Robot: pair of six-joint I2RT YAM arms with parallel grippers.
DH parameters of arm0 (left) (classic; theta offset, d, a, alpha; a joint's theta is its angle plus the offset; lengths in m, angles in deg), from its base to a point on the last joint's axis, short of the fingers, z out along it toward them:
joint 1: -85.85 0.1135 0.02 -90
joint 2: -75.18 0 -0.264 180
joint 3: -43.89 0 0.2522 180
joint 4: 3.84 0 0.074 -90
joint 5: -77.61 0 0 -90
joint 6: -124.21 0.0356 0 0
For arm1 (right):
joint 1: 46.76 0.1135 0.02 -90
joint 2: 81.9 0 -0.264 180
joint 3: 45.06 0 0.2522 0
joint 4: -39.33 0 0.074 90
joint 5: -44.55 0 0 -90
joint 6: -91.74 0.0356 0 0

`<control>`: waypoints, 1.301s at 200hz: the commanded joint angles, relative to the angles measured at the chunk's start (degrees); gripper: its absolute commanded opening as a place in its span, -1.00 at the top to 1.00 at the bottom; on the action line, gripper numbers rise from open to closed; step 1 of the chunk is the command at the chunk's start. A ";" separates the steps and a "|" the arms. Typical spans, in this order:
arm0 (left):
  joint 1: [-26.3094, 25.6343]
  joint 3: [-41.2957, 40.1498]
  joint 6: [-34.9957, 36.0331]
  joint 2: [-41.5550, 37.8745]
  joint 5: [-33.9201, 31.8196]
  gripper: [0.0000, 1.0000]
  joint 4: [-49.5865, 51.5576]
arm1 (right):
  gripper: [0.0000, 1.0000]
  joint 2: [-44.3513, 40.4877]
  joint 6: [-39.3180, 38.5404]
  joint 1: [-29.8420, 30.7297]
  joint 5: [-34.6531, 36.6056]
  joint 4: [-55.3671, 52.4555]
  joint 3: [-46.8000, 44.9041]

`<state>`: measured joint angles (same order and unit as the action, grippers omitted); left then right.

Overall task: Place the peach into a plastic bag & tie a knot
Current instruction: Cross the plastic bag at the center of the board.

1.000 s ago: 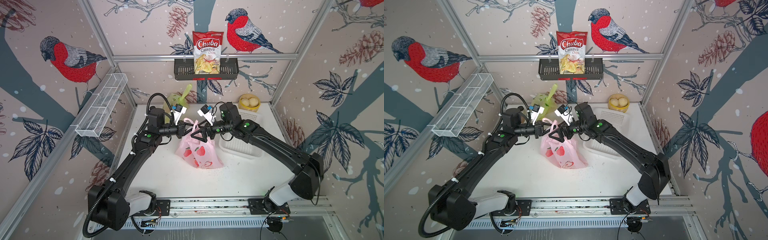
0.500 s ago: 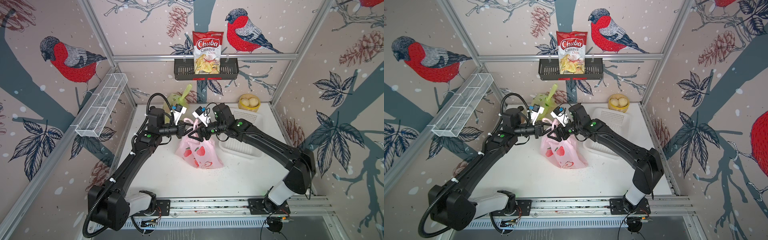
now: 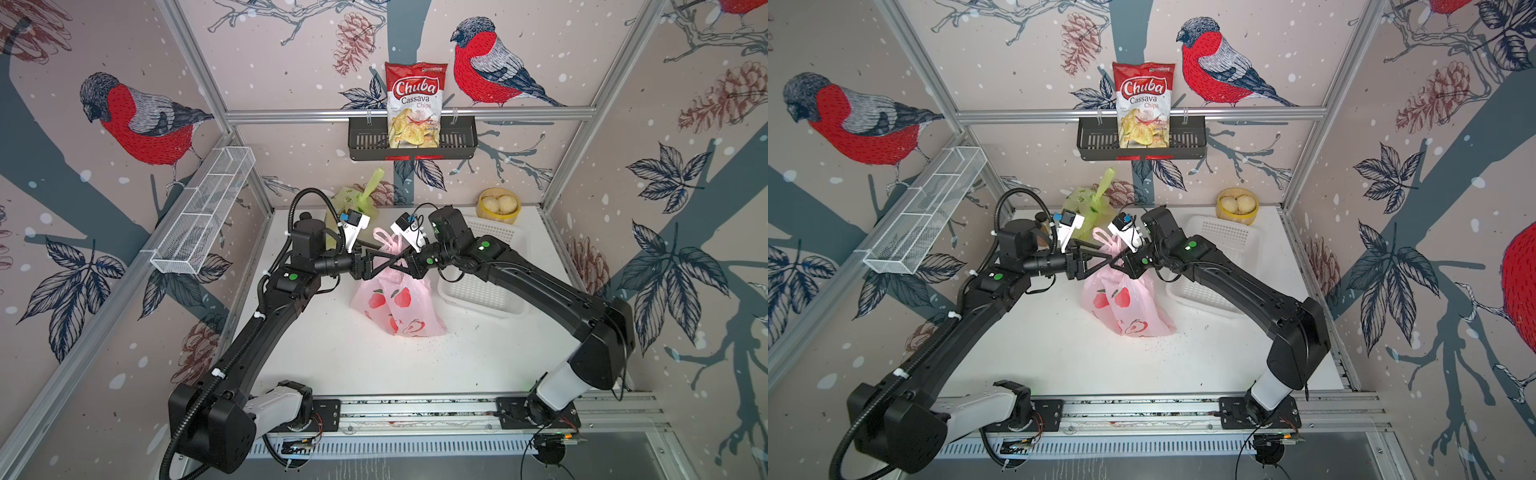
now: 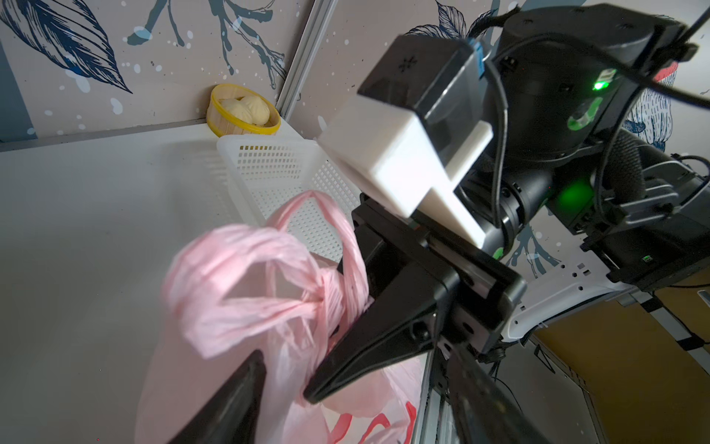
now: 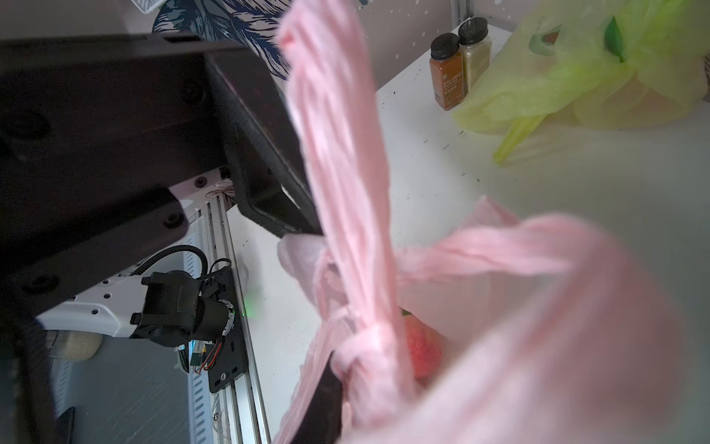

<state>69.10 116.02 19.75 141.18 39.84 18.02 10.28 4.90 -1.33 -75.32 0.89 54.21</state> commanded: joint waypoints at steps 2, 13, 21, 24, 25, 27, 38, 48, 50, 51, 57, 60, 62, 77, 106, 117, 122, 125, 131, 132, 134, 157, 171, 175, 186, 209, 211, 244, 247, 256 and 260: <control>-0.07 -2.14 0.23 -1.54 -1.40 -0.50 -1.54 | 0.68 -1.10 -1.00 -0.60 -0.82 -0.44 0.18; -0.29 -3.60 0.11 -1.84 -2.41 -0.52 -1.86 | 0.69 -1.53 -1.00 -0.82 -1.48 -0.23 -0.18; -0.86 -4.26 0.23 -1.79 -4.01 -0.53 -1.70 | 0.70 -1.66 -0.96 -1.08 -1.80 0.11 -0.34; -1.14 -4.50 0.36 -1.69 -4.63 -0.53 -1.54 | 0.70 -1.79 -0.95 -1.13 -2.06 0.14 -0.35; -1.20 -4.54 0.47 -1.67 -4.83 -0.53 -1.48 | 0.69 -1.85 -1.00 -1.17 -2.18 0.20 -0.35; -1.47 -4.66 0.66 -1.60 -5.20 -0.54 -1.32 | 0.70 -1.90 -0.97 -1.21 -2.38 0.20 -0.35; -2.74 -5.17 1.47 -1.03 -7.08 -0.55 -0.58 | 0.72 -2.03 -0.87 -1.39 -2.97 0.39 -0.44; -3.92 -5.45 1.92 -0.42 -8.46 -0.56 -0.22 | 0.73 -2.18 -0.87 -1.48 -3.35 0.43 -0.55; -4.08 -5.46 1.94 -0.36 -8.77 -0.56 -0.13 | 0.73 -2.18 -0.94 -1.59 -3.44 0.43 -0.53; -4.25 -5.50 1.96 -0.26 -8.92 -0.56 -0.12 | 0.73 -2.18 -0.95 -1.58 -3.49 0.43 -0.53; -4.69 -5.69 1.94 0.06 -9.49 -0.57 -0.22 | 0.73 -2.18 -0.96 -1.56 -3.45 0.43 -0.66; -4.76 -5.88 1.87 0.16 -9.85 -0.56 -0.33 | 0.74 -2.18 -0.96 -1.58 -3.48 0.35 -0.62; -4.77 -5.96 1.84 0.18 -9.97 -0.57 -0.47 | 0.73 -2.18 -1.03 -1.64 -3.52 0.34 -0.66; -4.87 -6.60 1.11 0.27 -11.00 -0.53 -1.92 | 0.76 -2.11 -1.29 -1.75 -3.65 -0.02 -0.61; -5.57 -6.28 0.75 1.23 -12.37 0.11 -2.75 | 0.77 -2.51 -1.58 -2.31 -3.93 -0.54 -1.11; -5.66 -6.08 0.76 1.57 -13.12 0.54 -2.67 | 0.77 -2.77 -1.64 -2.53 -3.97 -0.58 -1.48; -5.66 -5.99 0.74 1.66 -13.41 0.73 -2.73 | 0.77 -2.93 -1.62 -2.77 -3.96 -0.54 -1.71; -5.71 -5.92 0.72 1.70 -13.53 0.85 -2.82 | 0.77 -3.01 -1.58 -2.87 -3.97 -0.54 -1.79; -5.68 -5.82 0.59 1.85 -13.63 1.00 -2.85 | 0.77 -3.24 -1.57 -3.05 -3.90 -0.54 -1.97; -5.67 -5.81 0.63 1.81 -13.59 1.00 -2.84 | 0.77 -3.24 -1.57 -3.10 -3.89 -0.54 -1.99; -5.66 -5.77 0.65 1.84 -13.70 1.00 -2.83 | 0.77 -3.28 -1.53 -3.14 -3.84 -0.49 -2.01; -5.59 -5.56 0.67 1.24 -15.15 1.00 -2.39 | 0.52 -4.01 -1.52 -3.76 -2.67 -0.72 -2.91; -5.66 -5.64 0.80 0.29 -15.36 1.00 -2.30 | 0.42 -4.45 -1.49 -4.19 -1.64 -0.78 -3.50; -5.66 -5.68 0.83 0.09 -15.26 1.00 -2.30 | 0.41 -4.55 -1.49 -4.37 -1.55 -0.76 -3.73; -5.66 -5.66 0.75 -0.35 -14.93 1.00 -2.33 | 0.44 -4.69 -1.42 -4.84 -1.46 -0.63 -4.01; -5.66 -5.21 0.88 -0.93 -14.57 1.00 -1.80 | 0.50 -4.57 -1.43 -5.16 -0.63 -0.86 -4.04; -5.66 -5.20 0.87 -0.88 -14.49 1.00 -1.75 | 0.51 -4.54 -1.34 -5.17 -0.52 -0.88 -3.98; -5.66 -5.52 0.73 -0.96 -11.79 1.00 -1.67 | 0.76 -4.59 -0.28 -5.26 1.79 0.00 -3.73; -5.66 -5.54 0.69 -0.96 -11.53 1.00 -1.60 | 0.77 -4.53 -0.26 -5.26 2.12 0.04 -3.69; -5.66 -5.70 0.81 -0.97 -10.76 1.00 -1.61 | 0.81 -4.56 0.21 -5.26 3.33 0.48 -3.69; -5.61 -5.83 0.75 -0.89 -10.39 1.00 -1.63 | 0.84 -4.57 0.47 -5.26 4.00 0.78 -3.77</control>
<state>63.41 110.33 20.03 140.46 26.40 18.00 6.00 3.68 -6.57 -74.99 -0.16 50.24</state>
